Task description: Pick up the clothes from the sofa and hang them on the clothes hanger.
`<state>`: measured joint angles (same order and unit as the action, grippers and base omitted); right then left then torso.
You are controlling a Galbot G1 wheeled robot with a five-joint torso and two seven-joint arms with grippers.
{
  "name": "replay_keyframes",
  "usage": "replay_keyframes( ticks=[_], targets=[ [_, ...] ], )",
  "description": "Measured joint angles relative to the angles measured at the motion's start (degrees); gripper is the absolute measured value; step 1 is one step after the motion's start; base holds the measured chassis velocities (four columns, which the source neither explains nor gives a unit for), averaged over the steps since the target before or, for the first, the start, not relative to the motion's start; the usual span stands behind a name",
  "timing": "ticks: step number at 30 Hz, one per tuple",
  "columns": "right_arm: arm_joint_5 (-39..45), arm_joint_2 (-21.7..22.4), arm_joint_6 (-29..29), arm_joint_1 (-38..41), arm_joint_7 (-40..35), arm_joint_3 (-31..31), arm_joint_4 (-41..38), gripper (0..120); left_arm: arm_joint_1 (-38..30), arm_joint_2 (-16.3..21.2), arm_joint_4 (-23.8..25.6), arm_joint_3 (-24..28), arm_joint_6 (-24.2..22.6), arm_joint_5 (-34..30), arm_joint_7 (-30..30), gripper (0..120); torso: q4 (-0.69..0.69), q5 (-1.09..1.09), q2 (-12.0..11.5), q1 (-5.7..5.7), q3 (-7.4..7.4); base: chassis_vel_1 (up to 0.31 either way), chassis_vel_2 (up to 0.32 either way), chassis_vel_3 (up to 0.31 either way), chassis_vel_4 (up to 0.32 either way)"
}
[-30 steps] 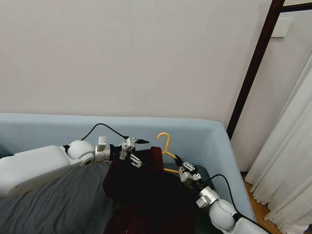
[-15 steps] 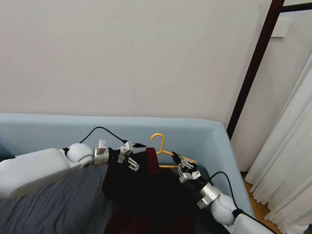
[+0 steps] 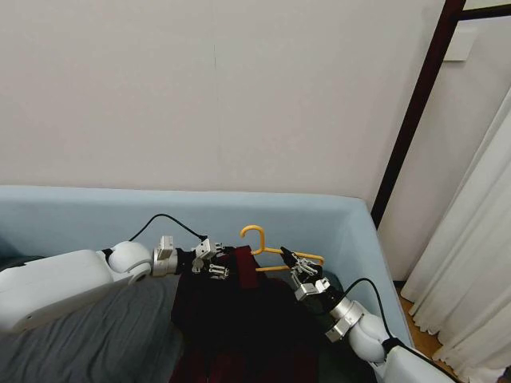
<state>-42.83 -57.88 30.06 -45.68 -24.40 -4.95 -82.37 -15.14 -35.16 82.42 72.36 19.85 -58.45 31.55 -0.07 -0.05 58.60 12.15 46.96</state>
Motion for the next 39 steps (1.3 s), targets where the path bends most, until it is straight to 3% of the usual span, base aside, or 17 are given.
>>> replay_keyframes(
  ticks=[11,22,26,34,39],
  targets=[
    [-1.03,-0.79,-0.16,0.01,-0.19,-0.92,0.01,5,1.01,0.65,0.38,-0.03,0.45,0.14,-0.13,3,0.01,0.0,0.0,0.0,0.0,0.0,0.0,0.0,0.0],
    [-1.88,-1.49,-1.7,-0.26,-1.61,-1.87,-0.03,5,1.47,1.58,0.79,-0.13,0.64,0.35,-0.18,3,0.0,0.0,0.0,0.0,0.0,0.0,0.0,0.0,0.0],
    [2.41,-0.1,-2.75,-2.8,-0.46,-2.92,-2.58,25,2.53,2.46,0.33,-0.65,0.99,0.41,-0.42,2,0.01,0.0,0.0,0.0,0.0,0.0,0.0,0.0,0.0],
    [5.62,1.68,-4.2,-10.58,-0.55,-3.49,-7.16,50,6.19,3.6,-0.78,-1.86,1.64,1.09,-1.22,2,-0.01,-0.02,0.0,-0.01,0.0,0.0,0.0,0.0,0.0],
    [11.95,3.66,-6.87,-13.47,-0.09,-2.95,-9.88,67,8.0,5.18,-0.6,-2.57,2.21,1.5,-1.36,2,0.02,-0.01,0.0,-0.01,0.0,0.0,0.0,0.0,0.0]
  ],
)
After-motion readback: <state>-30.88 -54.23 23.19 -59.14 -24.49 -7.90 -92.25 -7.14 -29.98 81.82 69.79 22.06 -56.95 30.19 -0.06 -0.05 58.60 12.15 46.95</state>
